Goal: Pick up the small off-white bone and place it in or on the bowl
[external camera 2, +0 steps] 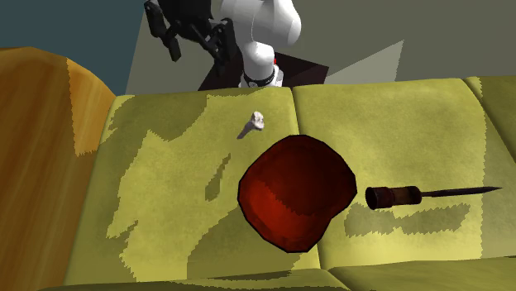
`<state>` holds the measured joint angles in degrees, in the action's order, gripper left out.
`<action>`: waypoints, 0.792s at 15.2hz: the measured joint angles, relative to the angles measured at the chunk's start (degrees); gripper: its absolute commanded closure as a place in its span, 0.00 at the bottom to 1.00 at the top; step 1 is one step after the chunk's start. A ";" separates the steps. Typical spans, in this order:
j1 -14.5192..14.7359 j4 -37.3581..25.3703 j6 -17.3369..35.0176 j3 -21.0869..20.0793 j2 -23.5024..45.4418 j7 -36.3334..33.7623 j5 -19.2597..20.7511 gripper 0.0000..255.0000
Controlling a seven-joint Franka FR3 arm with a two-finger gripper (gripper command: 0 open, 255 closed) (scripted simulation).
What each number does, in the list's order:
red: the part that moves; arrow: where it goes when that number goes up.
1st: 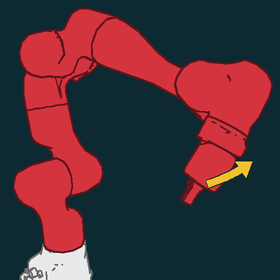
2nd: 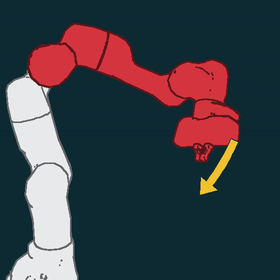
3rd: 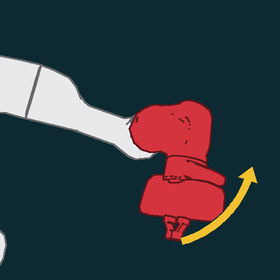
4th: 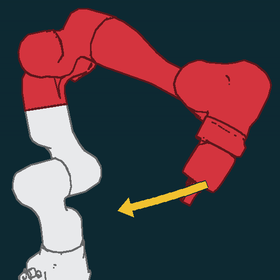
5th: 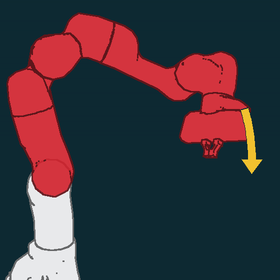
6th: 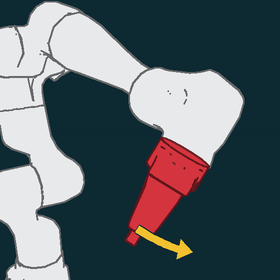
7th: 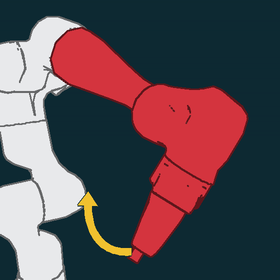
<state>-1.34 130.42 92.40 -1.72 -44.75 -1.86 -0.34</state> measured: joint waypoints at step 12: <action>2.47 8.46 11.19 -12.79 2.19 -14.64 -5.86 0.00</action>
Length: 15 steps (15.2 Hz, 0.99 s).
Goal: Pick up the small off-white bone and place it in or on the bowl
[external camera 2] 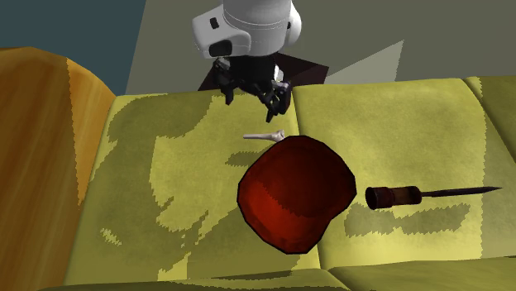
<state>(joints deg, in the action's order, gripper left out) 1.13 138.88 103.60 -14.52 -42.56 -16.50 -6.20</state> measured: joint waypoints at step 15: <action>0.25 5.12 7.34 -2.31 2.09 -1.80 -0.99 0.00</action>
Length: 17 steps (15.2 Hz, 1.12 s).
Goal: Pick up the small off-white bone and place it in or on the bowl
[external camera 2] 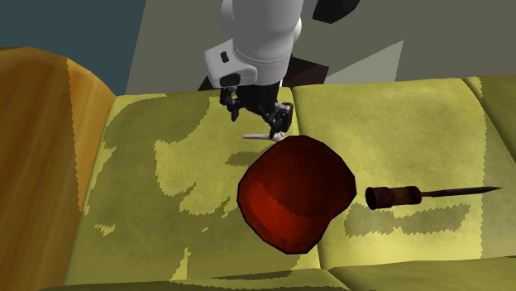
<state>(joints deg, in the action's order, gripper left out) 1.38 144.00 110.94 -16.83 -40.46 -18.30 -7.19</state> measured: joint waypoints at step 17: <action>-1.69 3.90 1.17 -8.02 -4.30 -20.15 -6.35 0.00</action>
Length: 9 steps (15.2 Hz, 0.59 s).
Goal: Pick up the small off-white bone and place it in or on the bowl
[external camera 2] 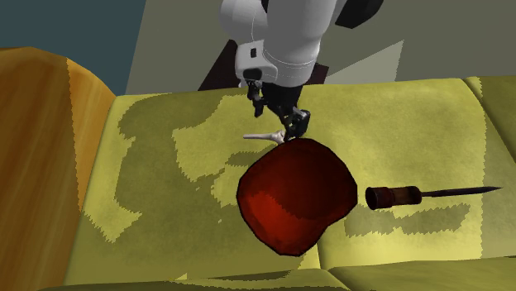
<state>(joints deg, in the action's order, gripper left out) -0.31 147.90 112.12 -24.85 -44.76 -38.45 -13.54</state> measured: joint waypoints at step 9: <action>-1.23 2.83 6.31 -8.30 -2.81 -14.16 -6.36 0.00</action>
<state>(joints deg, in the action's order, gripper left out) -1.54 150.73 118.43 -33.16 -47.57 -52.61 -19.89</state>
